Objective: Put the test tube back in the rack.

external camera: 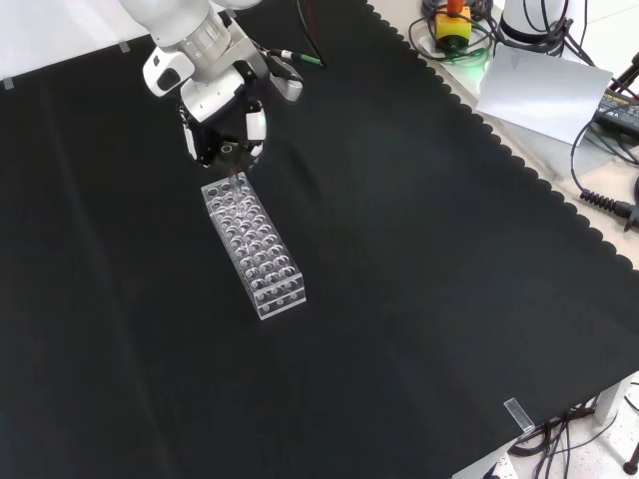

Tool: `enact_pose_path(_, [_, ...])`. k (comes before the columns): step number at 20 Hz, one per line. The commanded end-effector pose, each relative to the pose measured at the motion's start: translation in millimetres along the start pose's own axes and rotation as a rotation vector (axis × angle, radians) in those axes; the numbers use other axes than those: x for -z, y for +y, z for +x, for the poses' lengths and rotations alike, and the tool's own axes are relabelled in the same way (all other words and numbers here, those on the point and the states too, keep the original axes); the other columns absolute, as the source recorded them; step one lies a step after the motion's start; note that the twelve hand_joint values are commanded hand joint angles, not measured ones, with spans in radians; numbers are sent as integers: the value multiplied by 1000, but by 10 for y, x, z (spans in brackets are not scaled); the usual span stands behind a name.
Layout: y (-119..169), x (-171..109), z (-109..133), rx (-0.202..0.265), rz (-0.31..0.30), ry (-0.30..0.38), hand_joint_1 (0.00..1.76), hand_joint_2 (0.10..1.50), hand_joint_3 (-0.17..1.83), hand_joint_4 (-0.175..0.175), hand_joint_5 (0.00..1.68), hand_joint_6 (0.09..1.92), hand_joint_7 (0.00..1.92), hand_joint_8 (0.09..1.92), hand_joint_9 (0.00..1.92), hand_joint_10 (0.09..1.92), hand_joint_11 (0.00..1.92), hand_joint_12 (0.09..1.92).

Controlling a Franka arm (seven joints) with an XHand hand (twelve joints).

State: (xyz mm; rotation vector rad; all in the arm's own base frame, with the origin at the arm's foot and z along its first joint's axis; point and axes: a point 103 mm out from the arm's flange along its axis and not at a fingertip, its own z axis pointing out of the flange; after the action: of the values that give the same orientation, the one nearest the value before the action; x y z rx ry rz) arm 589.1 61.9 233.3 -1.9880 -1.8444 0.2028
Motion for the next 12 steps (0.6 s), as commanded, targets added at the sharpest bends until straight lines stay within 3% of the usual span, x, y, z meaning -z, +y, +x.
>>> enact_pose_path(1, [14, -3, -31, -1, 2, 11, 1318, 597, 774, -175, 1246, 726, 1301, 734, 1545, 666, 1137, 957])
enact_pose_path(12, [99, -64, -5, 10, 13, -6, 1318, 596, 775, -175, 1246, 725, 1302, 734, 1545, 666, 1136, 957])
